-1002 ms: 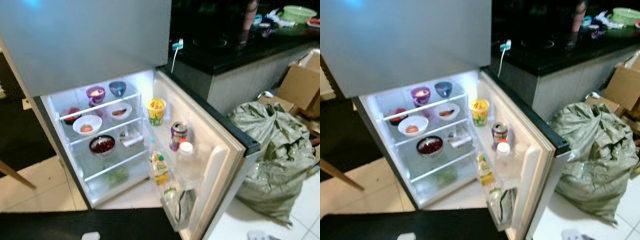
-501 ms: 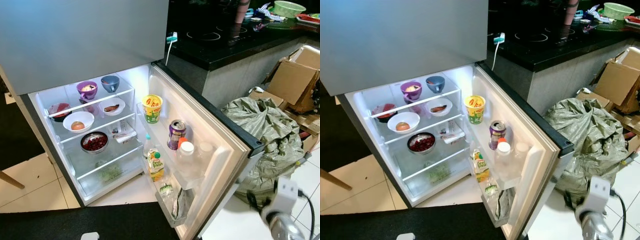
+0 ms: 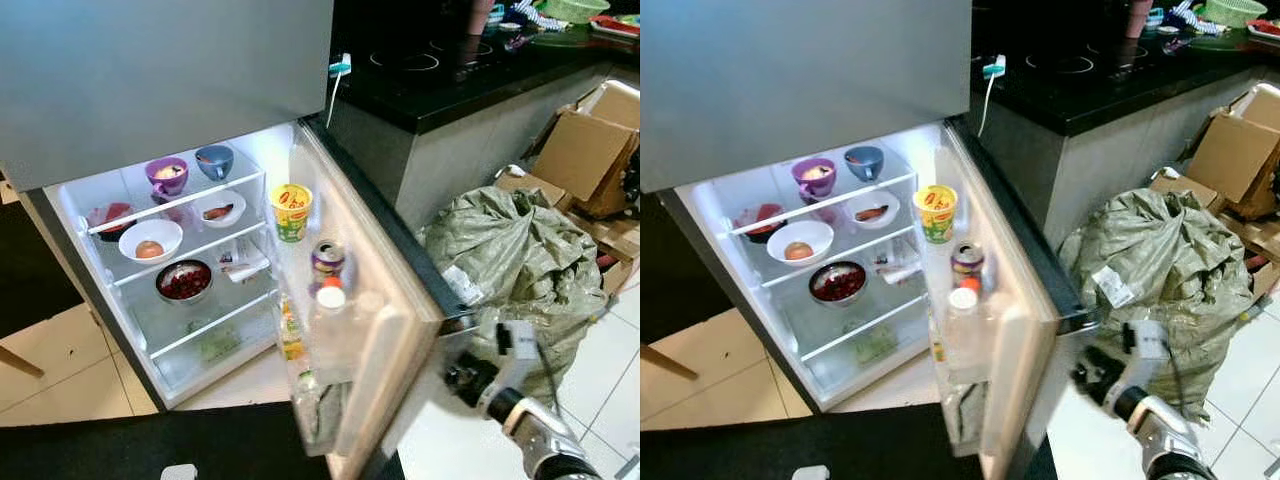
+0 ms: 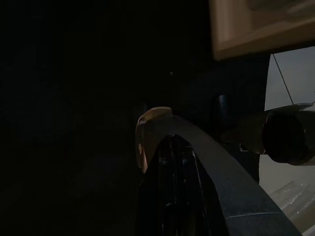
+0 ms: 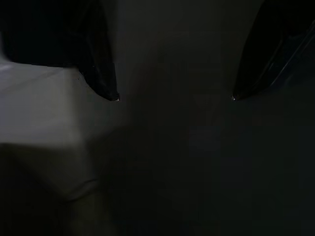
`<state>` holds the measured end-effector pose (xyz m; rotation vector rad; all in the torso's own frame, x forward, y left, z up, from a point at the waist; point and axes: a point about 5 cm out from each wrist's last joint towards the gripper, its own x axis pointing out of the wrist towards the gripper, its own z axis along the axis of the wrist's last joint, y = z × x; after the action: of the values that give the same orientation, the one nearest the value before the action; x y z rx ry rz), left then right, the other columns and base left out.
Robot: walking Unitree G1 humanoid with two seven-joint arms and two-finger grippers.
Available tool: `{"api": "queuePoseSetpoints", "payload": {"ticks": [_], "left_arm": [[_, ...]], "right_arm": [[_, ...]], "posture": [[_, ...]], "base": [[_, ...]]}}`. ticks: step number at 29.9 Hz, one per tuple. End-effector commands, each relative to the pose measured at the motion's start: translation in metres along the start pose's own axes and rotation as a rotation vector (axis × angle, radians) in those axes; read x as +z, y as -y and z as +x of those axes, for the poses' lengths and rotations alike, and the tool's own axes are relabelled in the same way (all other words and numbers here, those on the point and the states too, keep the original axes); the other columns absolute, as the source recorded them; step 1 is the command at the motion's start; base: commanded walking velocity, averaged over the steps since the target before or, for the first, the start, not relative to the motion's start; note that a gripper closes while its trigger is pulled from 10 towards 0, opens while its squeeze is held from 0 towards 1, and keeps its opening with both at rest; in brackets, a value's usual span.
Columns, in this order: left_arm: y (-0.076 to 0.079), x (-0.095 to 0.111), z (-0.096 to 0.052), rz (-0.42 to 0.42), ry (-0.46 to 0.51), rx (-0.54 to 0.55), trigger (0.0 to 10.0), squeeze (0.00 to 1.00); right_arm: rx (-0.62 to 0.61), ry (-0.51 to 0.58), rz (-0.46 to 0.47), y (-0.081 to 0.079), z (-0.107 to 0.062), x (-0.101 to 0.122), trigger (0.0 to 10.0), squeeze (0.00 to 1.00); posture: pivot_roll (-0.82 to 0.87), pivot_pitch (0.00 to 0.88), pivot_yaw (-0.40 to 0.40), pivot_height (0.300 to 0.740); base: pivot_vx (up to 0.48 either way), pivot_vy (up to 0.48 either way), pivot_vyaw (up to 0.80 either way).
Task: Restocking fridge
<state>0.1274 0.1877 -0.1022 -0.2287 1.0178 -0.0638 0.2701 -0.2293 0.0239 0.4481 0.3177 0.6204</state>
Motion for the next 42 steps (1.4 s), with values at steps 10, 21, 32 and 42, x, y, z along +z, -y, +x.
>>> {"api": "queuePoseSetpoints", "payload": {"ticks": [10,21,32,42], "left_arm": [[-0.006,-0.004,-0.003,0.012,-0.015,0.011,10.0,0.0],[-0.003,-0.006,-0.002,0.007,-0.019,0.011,10.0,0.0],[0.0,-0.006,-0.001,0.011,-0.019,0.003,10.0,0.0],[-0.001,-0.006,-0.001,0.012,-0.022,0.006,10.0,0.0]], "right_arm": [[0.43,-0.053,-0.003,-0.049,0.032,-0.004,10.0,0.0],[-0.249,-0.318,-0.169,0.003,-0.001,-0.04,10.0,0.0],[-0.594,-0.76,-0.123,0.006,-0.094,-0.138,10.0,0.0],[-0.652,-0.903,-0.079,-0.01,-0.131,-0.173,10.0,0.0]], "posture": [[-0.05,0.017,-0.015,0.74],[-0.06,0.018,-0.022,0.74],[-0.06,0.016,-0.021,0.74],[-0.06,0.018,-0.02,0.74]], "base": [[0.0,0.0,0.0],[0.0,0.0,0.0],[0.0,0.0,0.72],[0.0,0.0,0.79]]}}
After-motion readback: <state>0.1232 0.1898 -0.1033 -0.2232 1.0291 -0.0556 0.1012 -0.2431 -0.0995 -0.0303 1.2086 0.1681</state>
